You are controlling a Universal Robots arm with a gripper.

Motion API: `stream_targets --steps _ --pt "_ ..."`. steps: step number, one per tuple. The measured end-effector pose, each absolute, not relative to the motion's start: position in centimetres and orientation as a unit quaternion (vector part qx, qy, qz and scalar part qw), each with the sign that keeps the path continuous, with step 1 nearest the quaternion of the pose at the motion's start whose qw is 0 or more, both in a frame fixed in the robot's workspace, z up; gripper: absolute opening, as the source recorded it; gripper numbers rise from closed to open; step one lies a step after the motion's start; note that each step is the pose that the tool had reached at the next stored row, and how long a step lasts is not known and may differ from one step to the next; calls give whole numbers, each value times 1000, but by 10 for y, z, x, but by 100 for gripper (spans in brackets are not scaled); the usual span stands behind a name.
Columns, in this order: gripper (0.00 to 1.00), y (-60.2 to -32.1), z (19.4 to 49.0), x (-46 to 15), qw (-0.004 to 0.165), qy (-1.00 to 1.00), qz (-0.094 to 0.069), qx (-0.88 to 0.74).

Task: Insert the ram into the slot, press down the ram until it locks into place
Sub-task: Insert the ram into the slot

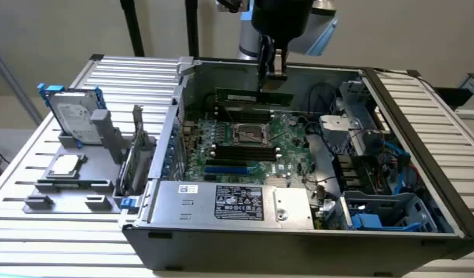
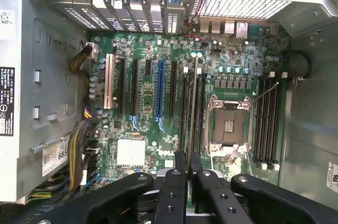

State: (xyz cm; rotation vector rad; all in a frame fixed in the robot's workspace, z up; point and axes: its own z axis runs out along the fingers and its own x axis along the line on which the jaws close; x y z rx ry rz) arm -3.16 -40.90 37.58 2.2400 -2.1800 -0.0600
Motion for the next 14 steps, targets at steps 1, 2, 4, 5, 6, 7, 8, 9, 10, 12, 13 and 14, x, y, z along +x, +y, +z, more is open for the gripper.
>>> stream_targets --steps 1,2,4,5,6,7,8,9,10,12,13,14 --pt "14 -409 376 -32 8 -697 -19 716" --pt "14 -409 376 -32 8 -697 -19 716" --pt "14 -409 376 -32 8 -697 -19 716" --pt "14 -409 376 -32 8 -697 -19 716" --pt "14 -409 376 -32 8 -697 -19 716" --pt "14 -409 376 -32 8 -697 -19 716" --pt "14 -409 376 -32 8 -697 -19 716" --pt "14 -409 376 -32 8 -697 -19 716" --pt "14 -409 376 -32 8 -697 -19 716" --pt "14 -409 376 -32 8 -697 -19 716" --pt "14 -409 376 -32 8 -697 -19 716" --pt "14 -409 375 -32 7 -697 -19 717"
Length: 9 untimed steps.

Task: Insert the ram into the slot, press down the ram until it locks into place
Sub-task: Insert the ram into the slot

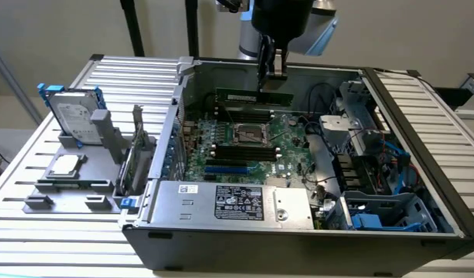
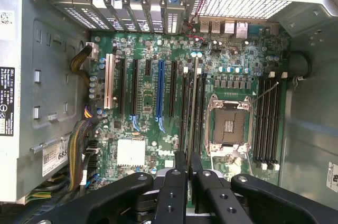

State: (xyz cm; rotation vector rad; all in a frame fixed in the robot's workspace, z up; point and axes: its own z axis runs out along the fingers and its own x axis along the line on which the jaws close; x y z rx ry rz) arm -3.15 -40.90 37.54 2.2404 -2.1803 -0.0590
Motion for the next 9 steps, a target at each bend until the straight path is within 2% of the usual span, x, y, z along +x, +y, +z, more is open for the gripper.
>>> stream_targets --steps 9 --pt "14 -409 360 -32 7 -697 -18 717"
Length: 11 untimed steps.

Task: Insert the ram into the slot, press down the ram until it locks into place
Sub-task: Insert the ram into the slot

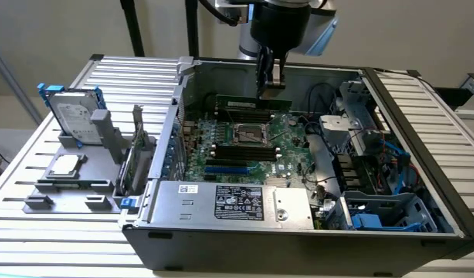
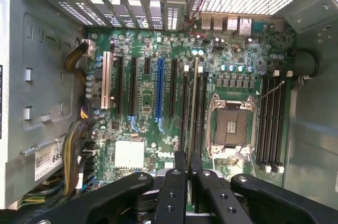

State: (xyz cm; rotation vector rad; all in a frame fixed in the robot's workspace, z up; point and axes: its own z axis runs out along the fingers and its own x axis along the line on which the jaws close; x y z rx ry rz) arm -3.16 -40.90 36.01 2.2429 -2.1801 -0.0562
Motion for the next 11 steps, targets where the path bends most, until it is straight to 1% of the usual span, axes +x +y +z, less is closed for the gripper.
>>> stream_targets --steps 11 --pt "14 -409 340 -32 7 -693 -18 720"
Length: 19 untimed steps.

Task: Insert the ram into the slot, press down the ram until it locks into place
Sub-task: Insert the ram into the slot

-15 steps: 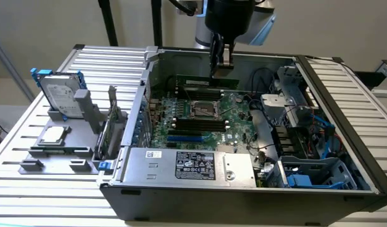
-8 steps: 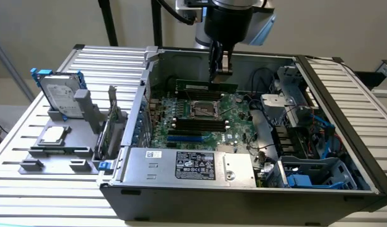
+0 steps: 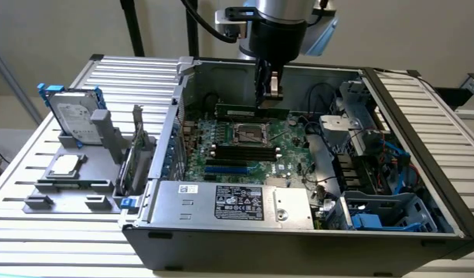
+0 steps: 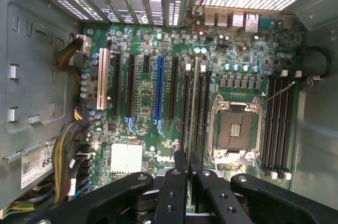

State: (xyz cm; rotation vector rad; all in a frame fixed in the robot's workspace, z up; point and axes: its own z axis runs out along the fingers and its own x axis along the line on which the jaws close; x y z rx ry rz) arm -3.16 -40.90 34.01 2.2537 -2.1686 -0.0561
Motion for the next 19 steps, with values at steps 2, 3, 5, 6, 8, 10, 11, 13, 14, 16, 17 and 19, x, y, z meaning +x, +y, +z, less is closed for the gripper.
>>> stream_targets --steps 2,3,5,6,8,10,11,13,14,16,17,19 --pt "14 -409 336 -32 7 -693 -18 721" --pt "14 -409 335 -32 7 -692 -18 721" --pt "14 -409 331 -32 7 -691 -18 722" --pt "14 -409 329 -32 7 -690 -18 723" --pt "14 -409 326 -32 7 -688 -18 725" --pt "14 -409 322 -32 7 -686 -18 727" --pt "14 -409 320 -32 7 -686 -18 728" --pt "14 -409 316 -32 7 -684 -18 729" --pt "14 -409 315 -32 7 -684 -18 729" --pt "14 -409 311 -32 7 -684 -18 729" --pt "14 -409 309 -32 7 -684 -18 729" --pt "14 -409 306 -32 7 -684 -18 729"
